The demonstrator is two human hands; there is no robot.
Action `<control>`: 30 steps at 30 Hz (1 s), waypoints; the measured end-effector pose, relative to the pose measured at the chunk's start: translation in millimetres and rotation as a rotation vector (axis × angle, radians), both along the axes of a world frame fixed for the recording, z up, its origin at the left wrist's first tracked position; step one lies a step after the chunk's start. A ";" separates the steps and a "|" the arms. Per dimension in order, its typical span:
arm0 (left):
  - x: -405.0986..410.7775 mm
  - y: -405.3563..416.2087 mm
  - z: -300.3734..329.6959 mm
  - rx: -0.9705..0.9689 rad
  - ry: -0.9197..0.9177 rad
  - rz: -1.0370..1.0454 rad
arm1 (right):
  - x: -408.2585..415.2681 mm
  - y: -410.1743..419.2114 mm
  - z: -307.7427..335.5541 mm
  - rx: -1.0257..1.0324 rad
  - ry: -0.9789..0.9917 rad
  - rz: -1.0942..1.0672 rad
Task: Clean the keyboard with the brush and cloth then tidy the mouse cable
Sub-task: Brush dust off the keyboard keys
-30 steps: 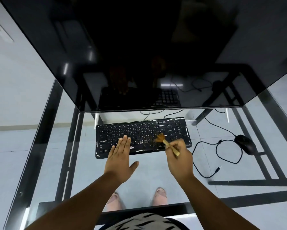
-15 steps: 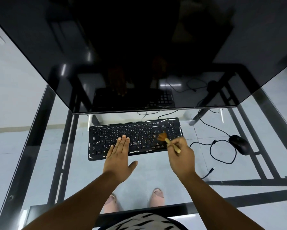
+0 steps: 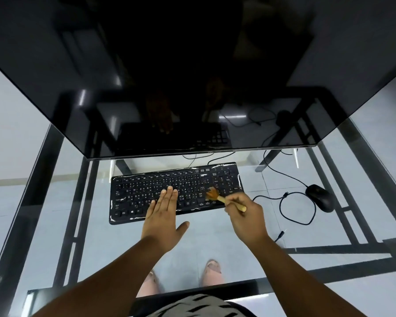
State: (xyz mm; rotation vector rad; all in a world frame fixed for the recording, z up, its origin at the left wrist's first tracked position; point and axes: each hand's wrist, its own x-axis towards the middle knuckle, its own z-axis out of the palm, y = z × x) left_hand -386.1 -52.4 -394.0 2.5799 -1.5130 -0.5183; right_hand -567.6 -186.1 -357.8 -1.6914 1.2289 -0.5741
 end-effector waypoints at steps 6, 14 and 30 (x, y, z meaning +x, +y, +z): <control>-9.3 -7.8 0.1 0.005 -0.002 -0.005 | -14.2 -5.6 3.1 0.040 -0.048 -0.013; -18.3 -17.1 -0.4 -0.018 -0.001 -0.011 | -27.6 -16.0 2.2 0.010 -0.003 -0.040; -28.7 -29.5 0.0 -0.021 0.005 -0.010 | -31.8 -32.8 -2.7 -0.036 -0.013 0.008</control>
